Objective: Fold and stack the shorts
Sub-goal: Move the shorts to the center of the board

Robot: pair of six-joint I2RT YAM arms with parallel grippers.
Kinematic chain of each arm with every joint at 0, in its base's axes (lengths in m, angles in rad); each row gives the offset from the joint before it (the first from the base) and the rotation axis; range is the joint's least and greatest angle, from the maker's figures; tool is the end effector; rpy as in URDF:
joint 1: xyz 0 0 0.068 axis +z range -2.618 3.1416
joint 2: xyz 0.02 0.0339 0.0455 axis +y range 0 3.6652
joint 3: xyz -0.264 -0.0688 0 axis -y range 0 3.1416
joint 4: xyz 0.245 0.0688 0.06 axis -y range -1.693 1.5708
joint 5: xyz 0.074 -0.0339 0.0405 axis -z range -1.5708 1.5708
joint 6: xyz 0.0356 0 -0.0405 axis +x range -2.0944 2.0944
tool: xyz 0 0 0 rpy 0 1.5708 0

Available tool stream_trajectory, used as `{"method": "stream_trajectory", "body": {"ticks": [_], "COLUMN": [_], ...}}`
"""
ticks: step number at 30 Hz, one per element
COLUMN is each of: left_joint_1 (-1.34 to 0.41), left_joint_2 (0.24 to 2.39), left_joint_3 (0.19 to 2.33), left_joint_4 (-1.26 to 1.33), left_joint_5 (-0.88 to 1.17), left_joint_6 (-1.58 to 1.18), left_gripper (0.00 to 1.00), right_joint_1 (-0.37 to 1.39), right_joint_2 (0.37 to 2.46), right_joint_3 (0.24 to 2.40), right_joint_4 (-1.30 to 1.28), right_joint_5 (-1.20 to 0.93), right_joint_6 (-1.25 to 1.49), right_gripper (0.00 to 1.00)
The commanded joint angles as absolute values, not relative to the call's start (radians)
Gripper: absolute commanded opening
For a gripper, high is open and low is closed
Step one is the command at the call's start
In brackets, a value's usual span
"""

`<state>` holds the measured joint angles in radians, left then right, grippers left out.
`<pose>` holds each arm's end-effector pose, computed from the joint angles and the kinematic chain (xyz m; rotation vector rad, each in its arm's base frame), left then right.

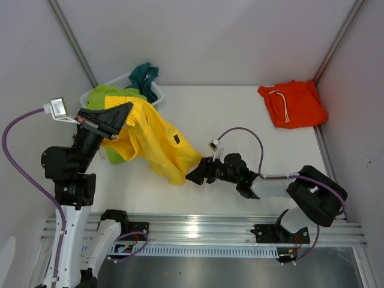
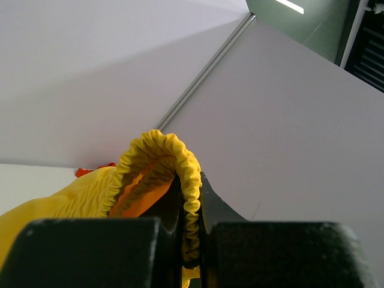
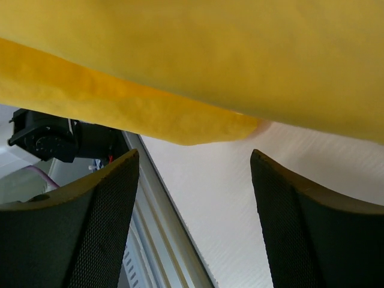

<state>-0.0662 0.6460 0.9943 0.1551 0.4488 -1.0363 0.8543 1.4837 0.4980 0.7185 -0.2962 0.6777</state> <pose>0.1107 -0.0228 0.4636 -0.1400 1.1970 -1.2150 0.1804 0.2229 0.1769 -0.4104 2.0073 1.2957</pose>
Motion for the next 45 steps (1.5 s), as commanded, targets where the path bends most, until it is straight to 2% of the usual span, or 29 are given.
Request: {"method": "stream_trajectory", "body": {"ticks": [1,7,16,23,30,37,39,40,45], "left_joint_1": [-0.064,-0.064,-0.064,-0.064,-0.064,-0.064,-0.063,-0.064,-0.064], "left_joint_2": [0.640,0.624,0.606,0.597,0.600,0.595,0.594,0.594,0.589], "left_joint_3": [0.992,0.985,1.017,1.026,1.026,1.028,1.026,1.025,1.031], "left_joint_4": [0.172,0.170,0.103,0.080,0.077,0.060,0.055,0.052,0.028], "left_joint_5": [0.453,0.449,0.422,0.410,0.410,0.403,0.400,0.400,0.385], "left_joint_6": [-1.034,-1.048,-1.045,-1.052,-1.066,-1.068,-1.068,-1.068,-1.045], "left_gripper": [0.00,0.00,0.00,0.00,0.00,0.00,0.00,0.00,0.00], "right_joint_1": [0.876,0.893,0.879,0.897,0.882,0.871,0.868,0.867,0.865], "right_joint_2": [1.545,1.641,1.905,1.967,1.983,1.991,1.985,1.980,1.907], "right_joint_3": [0.451,0.394,0.400,0.454,0.531,0.589,0.604,0.606,0.562], "right_joint_4": [1.023,1.245,1.560,1.580,1.580,1.583,1.583,1.583,1.580], "right_joint_5": [-0.279,-0.179,-0.095,-0.029,-0.075,-0.109,-0.117,-0.124,-0.124], "right_joint_6": [0.836,0.850,0.913,0.847,0.839,0.845,0.847,0.850,0.848], "right_gripper": [0.76,0.82,0.88,0.92,0.91,0.81,0.71,0.60,0.35]}}
